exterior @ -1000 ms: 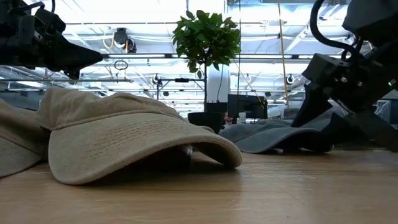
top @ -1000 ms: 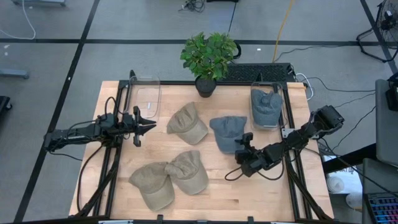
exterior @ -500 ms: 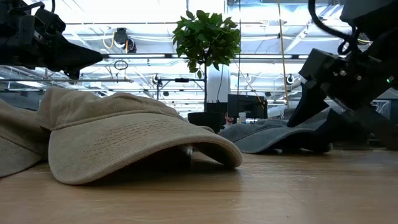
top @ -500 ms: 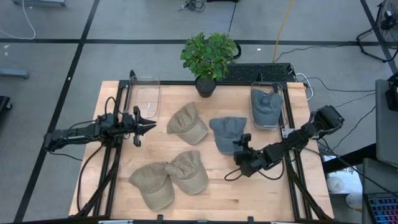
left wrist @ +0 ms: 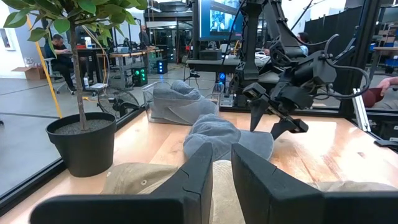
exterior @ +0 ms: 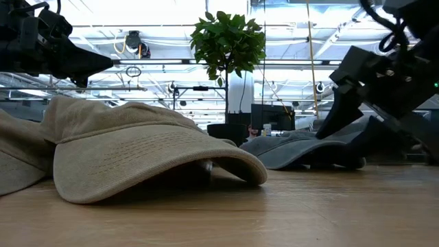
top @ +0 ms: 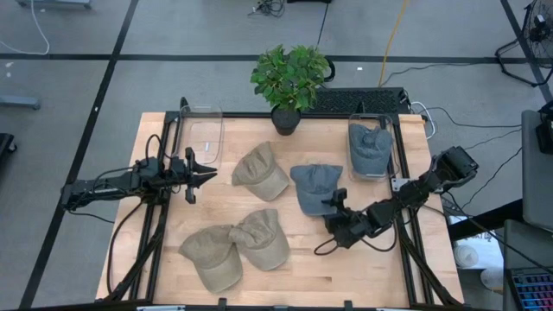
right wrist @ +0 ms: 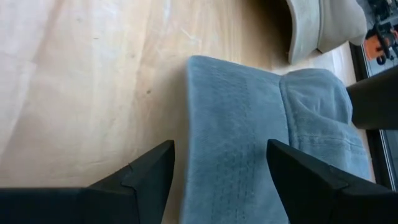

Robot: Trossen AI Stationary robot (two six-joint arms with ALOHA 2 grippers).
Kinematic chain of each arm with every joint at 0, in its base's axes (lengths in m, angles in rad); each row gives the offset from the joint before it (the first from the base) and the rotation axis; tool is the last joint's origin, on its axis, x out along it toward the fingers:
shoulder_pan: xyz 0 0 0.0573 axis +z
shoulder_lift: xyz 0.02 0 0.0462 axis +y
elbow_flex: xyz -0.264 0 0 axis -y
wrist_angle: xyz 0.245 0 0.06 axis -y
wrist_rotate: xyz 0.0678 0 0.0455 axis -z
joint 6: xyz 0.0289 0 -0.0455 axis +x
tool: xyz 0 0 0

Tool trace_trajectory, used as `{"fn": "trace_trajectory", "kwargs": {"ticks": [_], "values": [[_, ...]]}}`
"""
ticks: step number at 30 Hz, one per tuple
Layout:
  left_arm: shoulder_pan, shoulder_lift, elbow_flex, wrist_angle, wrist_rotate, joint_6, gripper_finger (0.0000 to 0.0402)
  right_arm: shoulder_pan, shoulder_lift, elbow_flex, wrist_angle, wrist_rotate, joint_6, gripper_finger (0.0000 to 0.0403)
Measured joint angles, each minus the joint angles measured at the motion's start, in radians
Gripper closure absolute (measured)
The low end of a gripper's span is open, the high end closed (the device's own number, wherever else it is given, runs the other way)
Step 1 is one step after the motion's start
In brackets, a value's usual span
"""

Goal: Pick & Place hat
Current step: Put the blue cap into the right transparent bin

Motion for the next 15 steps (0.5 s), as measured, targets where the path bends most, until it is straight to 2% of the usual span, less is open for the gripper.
{"fn": "trace_trajectory", "kwargs": {"ticks": [15], "values": [[0.0, 0.0, 0.0, 0.0, 0.0, 0.0, 0.0334, 0.005, 0.0, 0.001, 0.033, 0.002, -0.015, 0.0161]]}}
